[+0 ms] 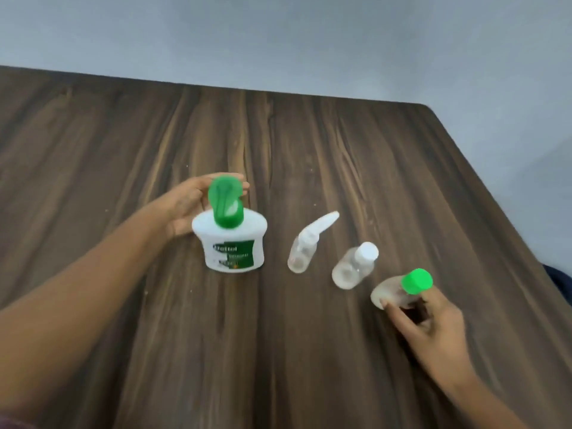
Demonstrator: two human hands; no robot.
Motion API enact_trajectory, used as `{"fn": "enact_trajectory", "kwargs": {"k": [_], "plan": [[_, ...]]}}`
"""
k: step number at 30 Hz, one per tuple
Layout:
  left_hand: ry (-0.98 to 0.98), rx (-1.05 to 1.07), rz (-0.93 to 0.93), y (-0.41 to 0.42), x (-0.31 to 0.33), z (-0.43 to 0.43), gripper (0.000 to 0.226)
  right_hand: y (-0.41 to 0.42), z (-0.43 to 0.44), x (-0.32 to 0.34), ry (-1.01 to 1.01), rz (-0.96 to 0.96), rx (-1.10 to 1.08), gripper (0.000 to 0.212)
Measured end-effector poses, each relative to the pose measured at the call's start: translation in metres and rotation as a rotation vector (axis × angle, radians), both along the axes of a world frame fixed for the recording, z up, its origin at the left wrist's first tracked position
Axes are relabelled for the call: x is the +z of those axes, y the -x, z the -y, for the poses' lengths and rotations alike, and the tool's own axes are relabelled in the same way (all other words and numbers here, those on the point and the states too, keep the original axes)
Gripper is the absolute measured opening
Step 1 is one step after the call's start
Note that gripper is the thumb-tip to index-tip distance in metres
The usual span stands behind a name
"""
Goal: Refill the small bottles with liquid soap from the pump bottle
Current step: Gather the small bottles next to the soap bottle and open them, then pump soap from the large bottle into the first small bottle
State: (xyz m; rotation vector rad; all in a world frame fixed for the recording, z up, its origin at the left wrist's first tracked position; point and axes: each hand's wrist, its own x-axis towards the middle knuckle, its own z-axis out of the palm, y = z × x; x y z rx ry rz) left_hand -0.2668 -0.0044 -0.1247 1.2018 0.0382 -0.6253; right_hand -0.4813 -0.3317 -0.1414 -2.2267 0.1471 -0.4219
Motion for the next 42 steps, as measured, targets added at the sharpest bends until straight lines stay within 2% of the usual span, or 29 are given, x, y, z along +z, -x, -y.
{"fn": "enact_trajectory", "kwargs": {"k": [3, 6, 9, 13, 15, 17, 19, 22, 24, 26, 28, 30, 33, 35, 39, 42], "plan": [[0.13, 0.146, 0.089, 0.035, -0.013, -0.011, 0.021, 0.025, -0.014, -0.01, 0.023, 0.11, 0.017, 0.03], [0.072, 0.295, 0.214, 0.068, -0.023, -0.015, 0.03, 0.043, -0.027, -0.013, 0.049, 0.167, 0.07, 0.022], [0.058, 0.41, 0.259, 0.094, -0.028, -0.013, 0.033, 0.048, -0.036, -0.014, 0.075, 0.184, 0.129, 0.016], [0.002, 0.63, 0.354, 0.115, -0.036, -0.004, 0.034, 0.042, -0.043, -0.018, 0.066, 0.197, 0.181, 0.022], [-0.161, 0.805, 0.524, 0.126, -0.042, 0.003, 0.029, 0.038, -0.046, -0.02, 0.051, 0.198, 0.189, 0.02], [-0.416, 1.02, 0.845, 0.139, -0.042, 0.005, 0.028, 0.035, -0.05, -0.019, 0.036, 0.188, 0.211, 0.018], [-0.628, 1.137, 1.189, 0.155, -0.036, 0.01, 0.026, 0.032, -0.054, -0.018, 0.026, 0.196, 0.243, 0.018], [-0.884, 1.068, 1.591, 0.176, -0.026, 0.027, 0.019, 0.024, -0.059, -0.019, 0.028, 0.177, 0.272, 0.021], [-0.949, 0.952, 1.806, 0.187, -0.026, 0.046, 0.019, 0.016, -0.06, -0.02, 0.018, 0.166, 0.287, 0.032], [-0.97, 0.815, 1.926, 0.193, -0.028, 0.063, 0.026, 0.006, -0.064, -0.021, 0.02, 0.175, 0.337, 0.044], [-0.973, 0.663, 1.957, 0.195, -0.032, 0.071, 0.035, -0.004, -0.07, -0.02, 0.003, 0.193, 0.425, 0.05], [-0.944, 0.567, 1.927, 0.192, -0.032, 0.071, 0.044, -0.014, -0.077, -0.017, -0.013, 0.211, 0.537, 0.045], [-0.833, 0.558, 1.82, 0.188, -0.03, 0.066, 0.046, -0.027, -0.087, -0.014, 0.084, 0.245, 0.668, 0.026], [-0.8, 0.532, 1.791, 0.182, -0.029, 0.061, 0.041, -0.033, -0.092, -0.015, 0.182, 0.297, 0.675, 0.024], [-0.852, 0.369, 1.922, 0.165, -0.03, 0.046, 0.031, -0.036, -0.095, -0.017, 0.321, 0.387, 0.698, 0.03], [-0.84, 0.261, 2.003, 0.16, -0.031, 0.042, 0.032, -0.031, -0.09, -0.017, 0.379, 0.406, 0.678, 0.025]]}}
